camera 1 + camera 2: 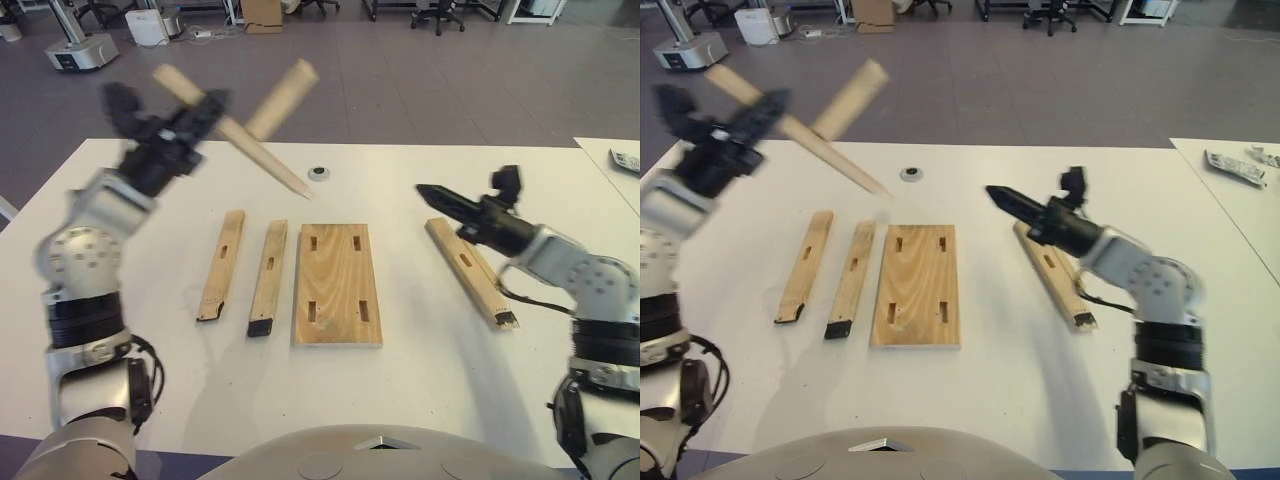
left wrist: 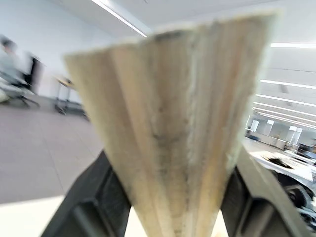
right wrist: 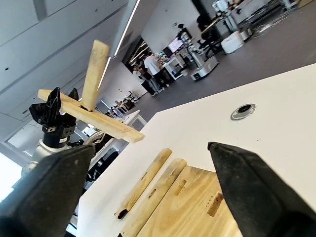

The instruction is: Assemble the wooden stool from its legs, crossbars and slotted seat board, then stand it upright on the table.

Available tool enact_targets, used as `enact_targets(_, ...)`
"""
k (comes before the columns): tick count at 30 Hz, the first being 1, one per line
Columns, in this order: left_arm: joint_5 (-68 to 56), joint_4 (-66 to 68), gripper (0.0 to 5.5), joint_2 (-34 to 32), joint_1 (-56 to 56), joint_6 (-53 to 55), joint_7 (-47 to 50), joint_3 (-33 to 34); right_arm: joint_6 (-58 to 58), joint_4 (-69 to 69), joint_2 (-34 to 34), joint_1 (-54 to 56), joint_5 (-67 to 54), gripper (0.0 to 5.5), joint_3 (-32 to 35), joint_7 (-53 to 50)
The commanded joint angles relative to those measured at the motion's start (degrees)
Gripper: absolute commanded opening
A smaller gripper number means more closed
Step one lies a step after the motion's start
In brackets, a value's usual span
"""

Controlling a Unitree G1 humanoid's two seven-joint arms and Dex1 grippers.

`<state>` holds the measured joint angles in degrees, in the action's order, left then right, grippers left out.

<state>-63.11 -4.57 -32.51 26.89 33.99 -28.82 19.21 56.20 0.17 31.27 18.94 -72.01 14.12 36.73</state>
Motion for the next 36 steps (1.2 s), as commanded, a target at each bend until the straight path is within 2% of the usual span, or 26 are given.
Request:
enact_targets(1,-1.16,-0.49,2.06,1.96,0.33,1.76,0.11,0.75,2.04,-1.06,0.17,1.57,0.19,5.10,-0.08,1.94)
enact_targets(3,-1.40,-1.26,2.06,2.01,0.37,2.41,-0.39,1.07,1.22,-0.30,0.18,2.09,1.46,5.38,0.84,0.98)
enact_targets(7,0.85,-4.68,2.06,-1.77,-0.33,5.67,-2.31,-0.34,-3.81,2.87,-0.07,3.42,7.94,5.40,2.42,-2.25)
enact_targets(10,9.94,-6.81,2.06,-1.81,-1.43,-1.18,-3.23,-1.82,-7.00,5.56,0.46,4.63,11.60,5.40,4.33,-3.01)
enact_targets(15,3.03,-3.47,2.06,-4.03,-3.38,-1.17,-24.63,1.56,-8.47,8.25,1.88,7.58,14.64,5.40,6.10,-2.02)
enact_targets(21,6.08,-3.86,2.06,-6.78,-6.51,-0.75,-39.65,-4.27,-7.72,9.24,1.81,8.99,16.78,5.40,6.05,-0.97)
enact_targets(29,10.75,-6.46,2.06,-5.85,-11.16,-3.41,-46.79,-9.67,-6.43,10.50,1.92,11.25,18.77,5.40,5.02,0.41)
enact_targets(36,14.70,-5.99,2.06,-5.55,-11.80,-6.76,-48.71,-11.89,-5.54,10.49,1.54,11.95,19.60,5.40,4.81,0.64)
